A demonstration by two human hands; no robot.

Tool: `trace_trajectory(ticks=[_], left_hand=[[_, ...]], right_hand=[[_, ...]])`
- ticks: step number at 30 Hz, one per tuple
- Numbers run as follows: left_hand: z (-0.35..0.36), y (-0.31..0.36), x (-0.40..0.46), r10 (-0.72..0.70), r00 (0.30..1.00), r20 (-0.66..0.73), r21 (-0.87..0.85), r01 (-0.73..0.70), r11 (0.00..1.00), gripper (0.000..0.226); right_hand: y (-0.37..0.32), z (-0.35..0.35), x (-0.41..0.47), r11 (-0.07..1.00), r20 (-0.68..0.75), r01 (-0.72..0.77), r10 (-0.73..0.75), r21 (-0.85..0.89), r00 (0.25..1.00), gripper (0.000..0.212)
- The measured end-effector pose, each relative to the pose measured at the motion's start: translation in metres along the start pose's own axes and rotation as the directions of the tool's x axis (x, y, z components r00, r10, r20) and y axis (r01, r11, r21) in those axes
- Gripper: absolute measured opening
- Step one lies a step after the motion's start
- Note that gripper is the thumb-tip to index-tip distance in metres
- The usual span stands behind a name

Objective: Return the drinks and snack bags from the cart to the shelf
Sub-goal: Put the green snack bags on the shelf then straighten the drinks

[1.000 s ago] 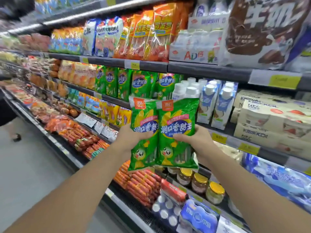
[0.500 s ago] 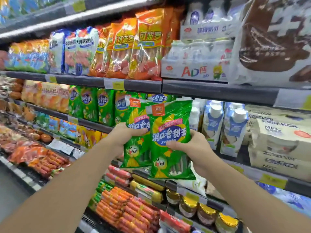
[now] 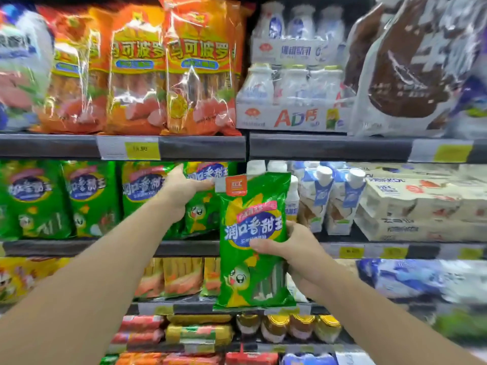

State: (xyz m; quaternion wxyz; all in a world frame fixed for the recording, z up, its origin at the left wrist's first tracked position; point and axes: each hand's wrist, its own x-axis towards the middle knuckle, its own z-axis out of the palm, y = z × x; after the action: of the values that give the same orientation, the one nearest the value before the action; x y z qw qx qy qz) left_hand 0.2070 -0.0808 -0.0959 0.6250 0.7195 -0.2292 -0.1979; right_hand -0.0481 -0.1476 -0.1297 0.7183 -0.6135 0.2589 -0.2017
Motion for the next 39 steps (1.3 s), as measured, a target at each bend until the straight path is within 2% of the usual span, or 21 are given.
trace_trajectory(ticks=[2,5,8,11,12,14,16,17,20,22,23,25,26,27,28,30,33,36,38,39], left_hand=[[0.006,0.000,0.005,0.023,1.000,-0.008,0.024,-0.023,0.999,0.101],[0.013,0.002,0.001,0.085,0.994,-0.073,0.211,-0.068,0.975,0.087],[0.017,-0.003,-0.022,0.282,0.954,-0.103,0.418,-0.215,0.883,0.078],[0.017,-0.022,-0.037,0.434,0.899,-0.048,0.618,-0.315,0.720,0.100],[0.015,-0.027,-0.034,0.476,0.879,-0.028,0.700,-0.323,0.637,0.104],[0.013,-0.030,-0.029,0.595,0.802,0.049,0.882,-0.314,0.350,0.097],[0.012,-0.029,-0.025,0.655,0.740,0.154,0.959,-0.271,0.079,0.083],[0.011,-0.028,-0.023,0.653,0.735,0.182,0.969,-0.245,0.006,0.079],[0.003,-0.023,-0.024,0.657,0.735,0.167,0.974,-0.225,0.005,0.066],[-0.003,-0.022,-0.029,0.632,0.735,0.245,0.943,-0.332,0.020,0.033],[-0.008,-0.023,-0.030,0.604,0.754,0.258,0.929,-0.365,0.058,0.020],[-0.022,-0.025,-0.036,0.620,0.766,0.173,0.861,-0.423,0.282,0.012],[-0.031,-0.027,-0.042,0.641,0.760,0.107,0.808,-0.442,0.389,0.011],[-0.040,-0.030,-0.047,0.653,0.755,0.056,0.759,-0.457,0.463,0.011],[-0.046,-0.032,-0.054,0.661,0.749,0.046,0.735,-0.474,0.485,0.009],[-0.056,-0.038,-0.065,0.709,0.699,0.092,0.728,-0.533,0.431,0.006],[-0.062,-0.043,-0.076,0.732,0.646,0.217,0.770,-0.574,0.278,0.027],[-0.060,-0.048,-0.079,0.628,0.658,0.416,0.833,-0.552,0.027,0.055],[-0.056,-0.050,-0.074,0.570,0.680,0.461,0.846,-0.530,-0.053,0.063],[-0.054,-0.051,-0.070,0.557,0.685,0.470,0.849,-0.523,-0.073,0.062]], right_hand=[[0.002,0.004,-0.002,1.000,-0.031,-0.005,0.006,0.004,1.000,0.049],[0.005,0.006,-0.005,1.000,-0.057,-0.001,0.001,0.008,0.998,0.048],[0.007,0.005,-0.007,1.000,-0.059,0.001,-0.001,0.007,0.998,0.049],[0.010,0.007,-0.006,1.000,-0.050,0.014,-0.014,0.015,0.999,0.055],[0.011,0.008,-0.004,1.000,-0.049,0.011,-0.010,0.021,0.999,0.059],[0.012,0.011,-0.002,1.000,-0.044,-0.001,0.002,0.029,0.999,0.070],[0.013,0.015,0.000,1.000,-0.040,-0.010,0.011,0.021,0.999,0.078],[0.013,0.018,0.002,1.000,-0.032,-0.008,0.009,0.021,0.999,0.077],[0.009,0.028,0.010,0.999,-0.030,-0.020,0.021,0.042,0.999,0.059],[0.007,0.040,0.017,0.998,-0.036,-0.024,0.026,0.065,0.999,0.050],[0.005,0.047,0.020,0.997,-0.036,-0.022,0.025,0.070,0.999,0.046],[-0.002,0.062,0.028,0.996,-0.037,-0.024,0.027,0.083,0.999,0.041],[-0.006,0.070,0.035,0.997,-0.057,-0.029,0.034,0.076,0.998,0.047],[-0.009,0.078,0.042,0.998,-0.079,-0.027,0.032,0.065,0.996,0.064],[-0.009,0.082,0.055,0.999,-0.113,-0.028,0.033,0.045,0.993,0.088],[0.003,0.081,0.099,0.999,-0.141,-0.006,0.012,0.040,0.990,0.124],[0.001,0.083,0.146,0.997,-0.185,0.039,-0.027,0.063,0.982,0.135],[-0.021,0.102,0.144,0.993,-0.196,0.038,-0.015,0.111,0.981,0.118],[-0.023,0.107,0.144,0.995,-0.219,0.050,-0.030,0.087,0.975,0.093],[-0.031,0.114,0.132,0.998,-0.243,0.050,-0.040,0.034,0.969,0.089]])
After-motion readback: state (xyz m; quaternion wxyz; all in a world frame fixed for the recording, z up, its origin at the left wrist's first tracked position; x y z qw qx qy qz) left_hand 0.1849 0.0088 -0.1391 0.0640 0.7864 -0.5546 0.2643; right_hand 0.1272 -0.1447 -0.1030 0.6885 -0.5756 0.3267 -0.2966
